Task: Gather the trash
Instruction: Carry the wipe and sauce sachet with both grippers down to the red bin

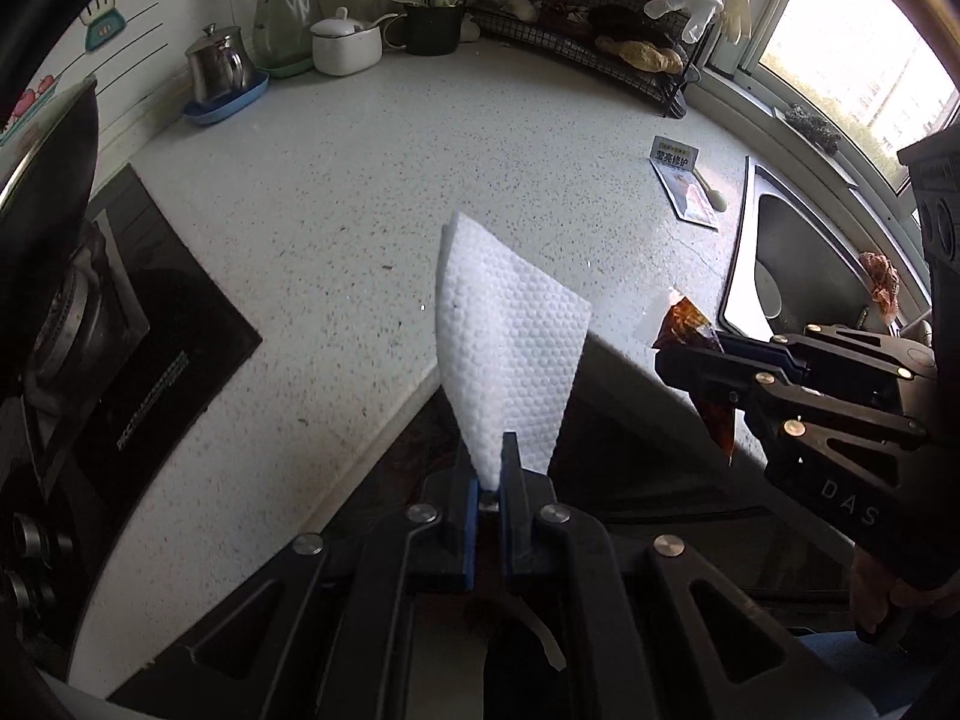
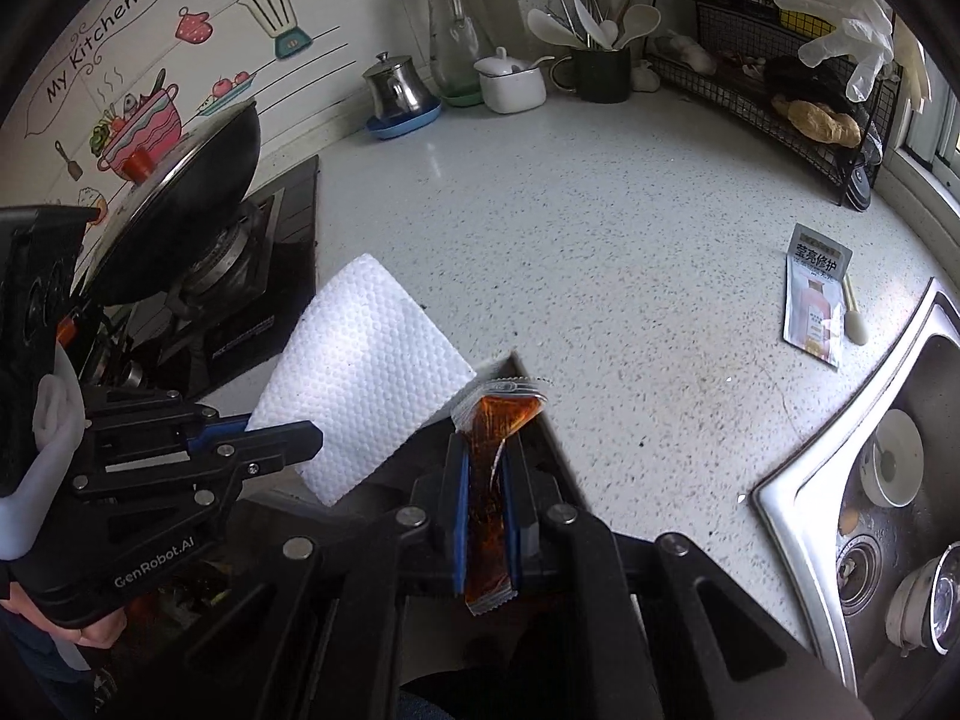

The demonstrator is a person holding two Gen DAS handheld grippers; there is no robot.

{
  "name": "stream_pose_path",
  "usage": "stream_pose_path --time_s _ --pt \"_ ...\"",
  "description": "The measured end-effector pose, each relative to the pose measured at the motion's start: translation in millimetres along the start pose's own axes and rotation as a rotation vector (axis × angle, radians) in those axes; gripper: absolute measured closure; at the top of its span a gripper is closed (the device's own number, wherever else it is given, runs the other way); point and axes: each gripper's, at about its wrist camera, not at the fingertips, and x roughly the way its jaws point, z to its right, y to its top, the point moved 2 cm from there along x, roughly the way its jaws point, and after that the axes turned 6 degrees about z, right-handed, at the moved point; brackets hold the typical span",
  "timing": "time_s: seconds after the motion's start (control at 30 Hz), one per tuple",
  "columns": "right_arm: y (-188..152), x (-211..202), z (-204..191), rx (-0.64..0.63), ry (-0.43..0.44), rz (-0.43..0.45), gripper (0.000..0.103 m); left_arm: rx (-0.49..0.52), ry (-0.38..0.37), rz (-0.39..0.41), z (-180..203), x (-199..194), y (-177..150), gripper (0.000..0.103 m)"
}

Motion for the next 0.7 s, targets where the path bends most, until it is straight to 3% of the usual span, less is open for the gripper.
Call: stream_pose_path --time_s 0.37,0.7 --pt "-65.7 9.6 -27.7 -0.032 -0.001 -0.091 0.094 -0.082 -0.028 -0.074 -1.8 -7.4 -83.6 0.099" --pt "-107.5 58.7 -27.1 -0.061 0.015 -0.183 0.094 -0.129 -0.017 -0.163 -13.5 41.2 -127.4 0.099"
